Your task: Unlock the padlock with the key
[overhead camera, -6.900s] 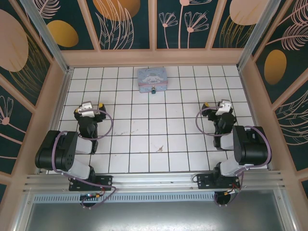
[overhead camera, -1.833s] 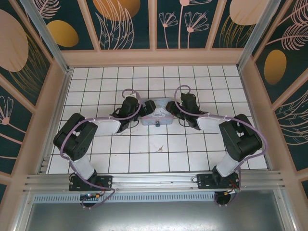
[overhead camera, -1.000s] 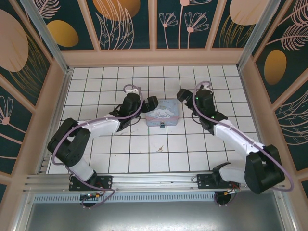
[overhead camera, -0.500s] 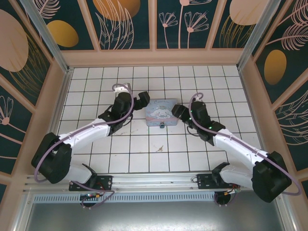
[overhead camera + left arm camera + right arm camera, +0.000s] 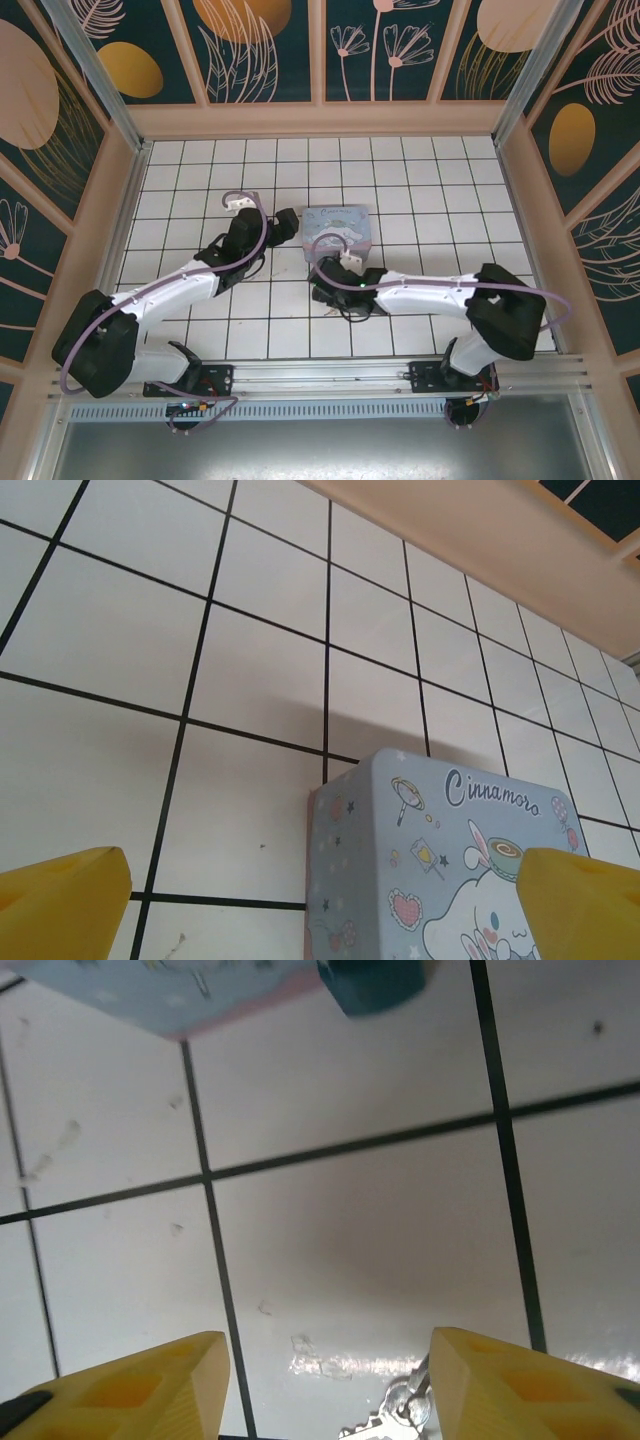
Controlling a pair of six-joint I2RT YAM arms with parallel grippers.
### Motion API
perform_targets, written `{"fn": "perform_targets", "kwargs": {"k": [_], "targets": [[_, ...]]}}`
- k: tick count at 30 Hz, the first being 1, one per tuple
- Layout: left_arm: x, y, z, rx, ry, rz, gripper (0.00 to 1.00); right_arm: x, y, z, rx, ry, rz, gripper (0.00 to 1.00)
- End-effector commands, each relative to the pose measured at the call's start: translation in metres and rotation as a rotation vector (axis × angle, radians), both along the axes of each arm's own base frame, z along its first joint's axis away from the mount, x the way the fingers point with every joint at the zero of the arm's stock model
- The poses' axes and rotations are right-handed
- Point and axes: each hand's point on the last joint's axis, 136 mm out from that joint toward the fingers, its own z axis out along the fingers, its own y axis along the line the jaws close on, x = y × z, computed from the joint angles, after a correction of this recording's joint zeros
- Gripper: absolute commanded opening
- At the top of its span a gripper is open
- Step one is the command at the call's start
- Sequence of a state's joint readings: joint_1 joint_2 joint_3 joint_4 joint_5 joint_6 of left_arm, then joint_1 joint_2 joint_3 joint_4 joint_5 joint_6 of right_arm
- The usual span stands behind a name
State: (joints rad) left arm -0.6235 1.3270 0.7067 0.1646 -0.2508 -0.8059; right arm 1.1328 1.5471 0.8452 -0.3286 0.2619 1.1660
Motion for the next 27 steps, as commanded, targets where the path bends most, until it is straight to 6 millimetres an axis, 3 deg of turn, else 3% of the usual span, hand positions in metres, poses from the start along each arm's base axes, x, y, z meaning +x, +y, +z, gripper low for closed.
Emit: {"fn": "perform_targets", "kwargs": {"k": [1,11,27], "targets": [[-0.005,0.002,-0.017,-0.007,0.060,-0.002,0.99,-0.004,-0.010,0.000,-0.062,0.008,-0.103,0.53],[-0.006,0.017,-0.022,-0.013,0.064,0.020,0.99,-0.016,-0.019,-0.009,-0.034,0.049,-0.159,0.47],[-0.007,0.013,-0.028,-0.023,0.070,-0.003,0.99,-0.024,-0.018,-0.042,-0.082,0.102,-0.177,0.41]]}}
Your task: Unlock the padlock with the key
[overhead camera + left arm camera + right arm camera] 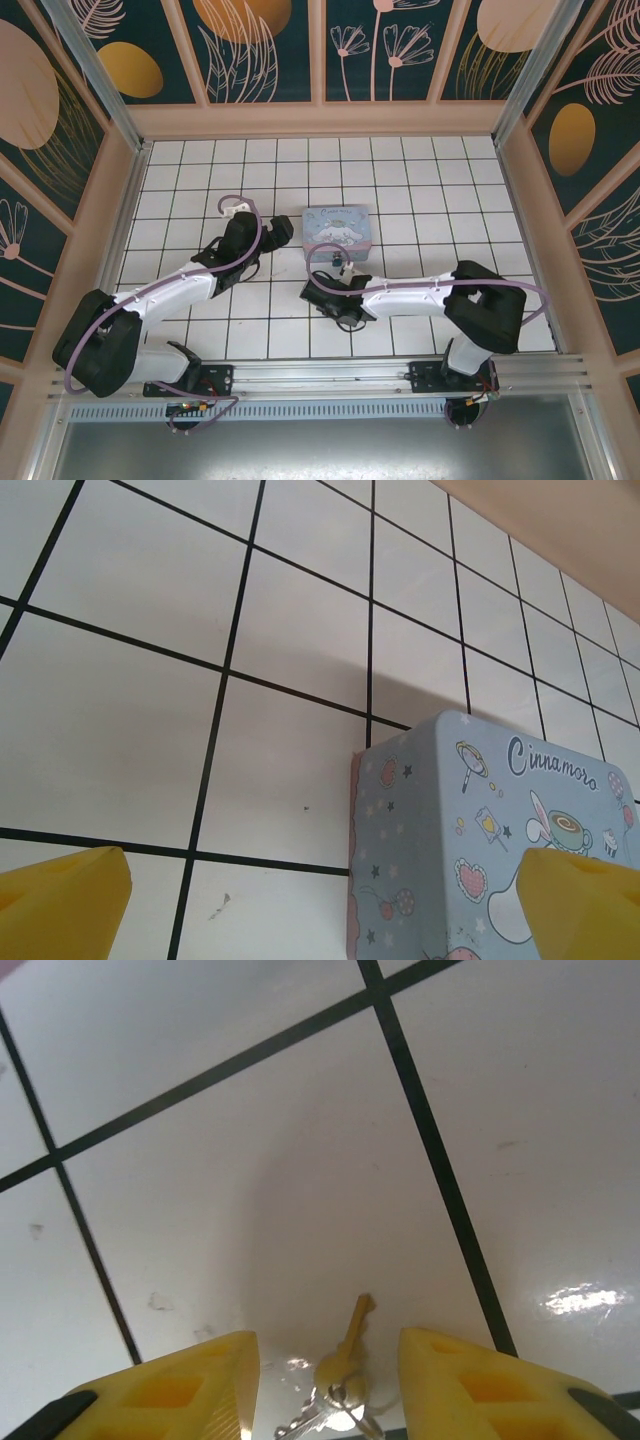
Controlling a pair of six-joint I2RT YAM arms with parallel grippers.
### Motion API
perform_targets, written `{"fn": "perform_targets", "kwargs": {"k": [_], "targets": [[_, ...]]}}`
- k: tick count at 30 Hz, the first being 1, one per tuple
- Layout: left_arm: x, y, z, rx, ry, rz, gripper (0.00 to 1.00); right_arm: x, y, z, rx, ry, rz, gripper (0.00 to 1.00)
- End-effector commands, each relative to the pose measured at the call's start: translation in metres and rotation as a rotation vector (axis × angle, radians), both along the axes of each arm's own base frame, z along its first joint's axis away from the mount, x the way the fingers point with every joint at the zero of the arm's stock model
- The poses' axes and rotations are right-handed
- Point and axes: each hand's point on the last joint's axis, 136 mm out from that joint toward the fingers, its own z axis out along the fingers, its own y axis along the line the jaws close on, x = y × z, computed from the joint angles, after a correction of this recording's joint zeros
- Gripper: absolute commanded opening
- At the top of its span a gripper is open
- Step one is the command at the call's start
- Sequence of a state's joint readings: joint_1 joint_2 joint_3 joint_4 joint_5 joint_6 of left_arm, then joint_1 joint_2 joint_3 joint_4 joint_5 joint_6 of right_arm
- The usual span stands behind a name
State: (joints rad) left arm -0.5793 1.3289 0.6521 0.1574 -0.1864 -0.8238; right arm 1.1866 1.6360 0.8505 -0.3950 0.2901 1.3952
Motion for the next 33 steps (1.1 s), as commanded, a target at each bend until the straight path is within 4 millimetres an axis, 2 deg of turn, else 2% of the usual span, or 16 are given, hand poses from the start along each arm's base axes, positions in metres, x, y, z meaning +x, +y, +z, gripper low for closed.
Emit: {"fn": "perform_targets", "kwargs": {"k": [1,8,15,22,26,31,33], "targets": [[0.000,0.000,-0.001,-0.017,-0.007,-0.001,0.99,-0.005,-0.007,-0.013,-0.024,0.020,-0.017,0.40],[-0.001,0.001,-0.004,-0.020,-0.002,0.002,0.99,-0.008,0.001,-0.021,-0.010,0.036,0.005,0.34],[-0.001,0.001,-0.004,-0.026,-0.001,0.004,0.99,-0.016,0.014,-0.023,-0.047,0.046,0.056,0.34],[-0.001,0.000,-0.005,-0.033,0.002,0.004,0.99,-0.024,0.019,-0.035,-0.076,0.067,0.078,0.29],[-0.002,0.000,-0.005,-0.034,0.004,0.005,0.99,-0.026,0.022,-0.037,-0.064,0.068,0.082,0.20],[-0.002,0.000,-0.006,-0.034,0.010,0.006,0.99,-0.024,0.021,-0.036,-0.035,0.052,0.071,0.00],[-0.002,-0.001,-0.006,-0.038,0.011,-0.002,0.99,-0.020,0.020,-0.031,-0.010,0.036,0.059,0.00]]}}
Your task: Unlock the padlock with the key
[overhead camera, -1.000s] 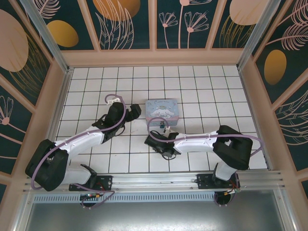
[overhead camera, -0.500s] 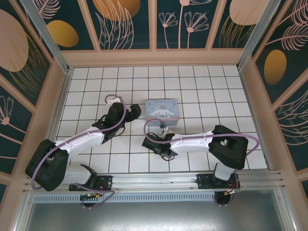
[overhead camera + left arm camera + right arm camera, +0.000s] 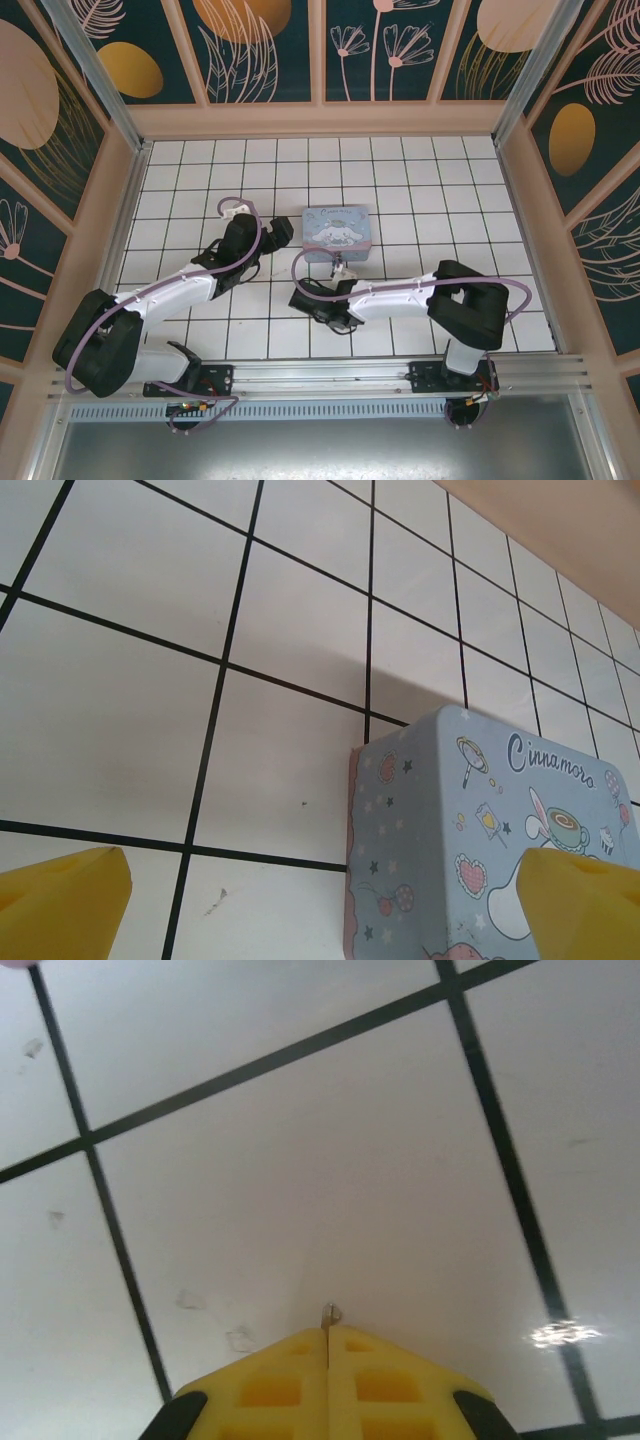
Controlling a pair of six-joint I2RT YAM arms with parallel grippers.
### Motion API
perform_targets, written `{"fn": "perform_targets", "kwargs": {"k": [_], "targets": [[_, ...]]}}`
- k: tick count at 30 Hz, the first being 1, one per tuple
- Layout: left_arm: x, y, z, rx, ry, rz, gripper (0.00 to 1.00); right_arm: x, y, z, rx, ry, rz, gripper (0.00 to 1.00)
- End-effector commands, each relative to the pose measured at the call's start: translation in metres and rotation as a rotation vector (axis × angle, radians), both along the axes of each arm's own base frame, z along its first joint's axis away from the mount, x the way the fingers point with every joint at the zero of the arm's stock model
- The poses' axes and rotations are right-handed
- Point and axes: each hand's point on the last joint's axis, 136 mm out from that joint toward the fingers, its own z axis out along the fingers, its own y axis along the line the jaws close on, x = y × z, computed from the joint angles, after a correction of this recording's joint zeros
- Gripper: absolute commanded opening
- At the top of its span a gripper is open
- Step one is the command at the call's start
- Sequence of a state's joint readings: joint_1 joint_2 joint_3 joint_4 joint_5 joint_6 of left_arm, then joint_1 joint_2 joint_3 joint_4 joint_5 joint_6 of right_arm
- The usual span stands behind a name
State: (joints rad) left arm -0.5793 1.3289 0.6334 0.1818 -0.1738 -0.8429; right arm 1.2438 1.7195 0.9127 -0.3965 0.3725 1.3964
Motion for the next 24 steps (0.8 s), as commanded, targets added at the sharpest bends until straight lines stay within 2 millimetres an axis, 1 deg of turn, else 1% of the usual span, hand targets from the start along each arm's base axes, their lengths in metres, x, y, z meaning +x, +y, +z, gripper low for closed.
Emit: {"fn": "perform_targets", "kwargs": {"k": [1,7,10,14,24], "targets": [[-0.001,-0.001,-0.003,-0.016,0.009,-0.005,0.99,-0.019,0.001,-0.024,0.047,0.087,0.020,0.00],[-0.006,-0.011,0.004,-0.056,0.013,-0.064,0.99,-0.005,0.000,0.005,0.177,-0.007,-0.007,0.00],[-0.010,-0.019,0.009,-0.093,0.016,-0.099,0.99,0.000,-0.001,0.016,0.236,-0.041,-0.022,0.00],[-0.013,-0.024,0.011,-0.120,0.021,-0.126,0.99,0.004,-0.006,0.021,0.278,-0.058,-0.045,0.00],[-0.022,-0.037,0.006,-0.194,0.057,-0.185,0.99,0.005,-0.015,0.027,0.314,-0.085,-0.070,0.00]]}}
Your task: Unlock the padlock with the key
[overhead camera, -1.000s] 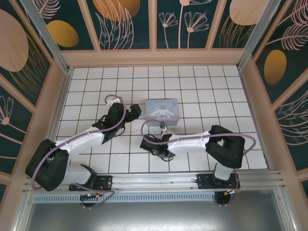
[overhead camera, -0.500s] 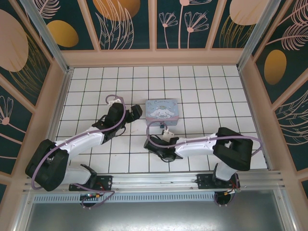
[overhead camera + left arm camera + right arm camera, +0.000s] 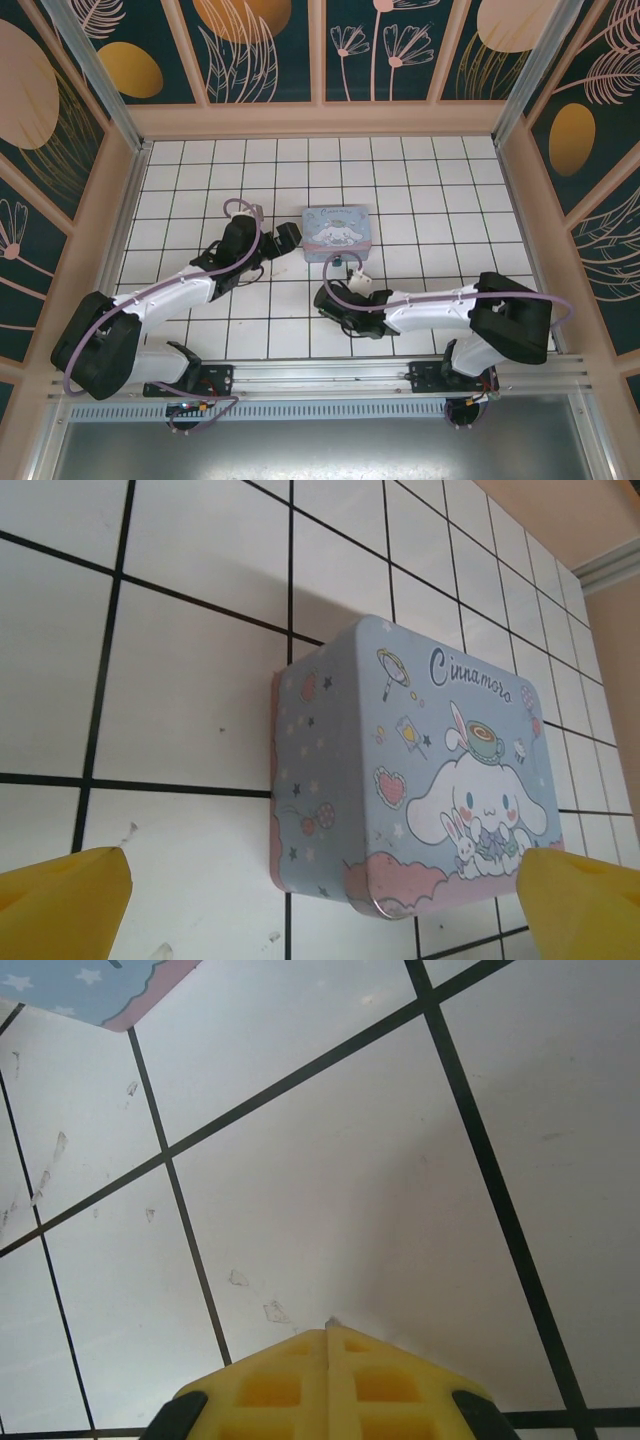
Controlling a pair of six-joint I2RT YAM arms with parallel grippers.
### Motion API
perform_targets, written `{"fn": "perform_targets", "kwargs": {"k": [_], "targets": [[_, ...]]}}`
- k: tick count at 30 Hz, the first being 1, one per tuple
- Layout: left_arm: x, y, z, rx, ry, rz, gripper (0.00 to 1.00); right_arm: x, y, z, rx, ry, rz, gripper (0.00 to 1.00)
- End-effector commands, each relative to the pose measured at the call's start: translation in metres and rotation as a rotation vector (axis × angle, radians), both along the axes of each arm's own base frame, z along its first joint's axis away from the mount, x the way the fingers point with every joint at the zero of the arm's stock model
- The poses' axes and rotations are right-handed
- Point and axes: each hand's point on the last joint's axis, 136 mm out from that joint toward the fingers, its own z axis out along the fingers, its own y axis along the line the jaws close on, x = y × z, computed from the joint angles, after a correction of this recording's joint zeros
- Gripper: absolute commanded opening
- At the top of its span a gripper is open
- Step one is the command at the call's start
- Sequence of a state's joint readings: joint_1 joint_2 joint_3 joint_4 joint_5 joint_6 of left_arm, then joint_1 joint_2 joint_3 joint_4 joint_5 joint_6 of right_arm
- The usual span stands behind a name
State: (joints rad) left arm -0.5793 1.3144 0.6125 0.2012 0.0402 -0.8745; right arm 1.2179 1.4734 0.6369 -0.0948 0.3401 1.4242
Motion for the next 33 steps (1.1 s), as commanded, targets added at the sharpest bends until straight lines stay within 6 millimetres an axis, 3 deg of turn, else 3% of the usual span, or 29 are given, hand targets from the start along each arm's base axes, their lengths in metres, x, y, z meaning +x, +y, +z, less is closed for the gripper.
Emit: {"fn": "perform_targets", "kwargs": {"k": [1,10,19,22,26,33], "targets": [[-0.002,-0.007,0.007,-0.074,0.000,-0.024,0.99,0.005,-0.004,0.008,0.037,-0.027,-0.038,0.00],[-0.013,-0.026,0.004,-0.233,0.088,-0.062,0.99,0.008,-0.005,0.021,0.054,-0.052,-0.045,0.00],[-0.016,-0.035,0.029,-0.383,0.101,-0.057,0.99,0.028,-0.004,0.087,0.138,-0.178,-0.067,0.00],[-0.015,-0.034,0.036,-0.388,0.088,-0.052,0.99,0.033,-0.007,0.100,0.158,-0.199,-0.069,0.00],[-0.016,-0.030,0.039,-0.379,0.076,-0.039,0.99,0.029,-0.007,0.096,0.145,-0.181,-0.047,0.00],[-0.018,-0.026,0.032,-0.361,0.084,-0.031,0.99,0.008,-0.004,0.059,-0.001,-0.077,0.036,0.00]]}}
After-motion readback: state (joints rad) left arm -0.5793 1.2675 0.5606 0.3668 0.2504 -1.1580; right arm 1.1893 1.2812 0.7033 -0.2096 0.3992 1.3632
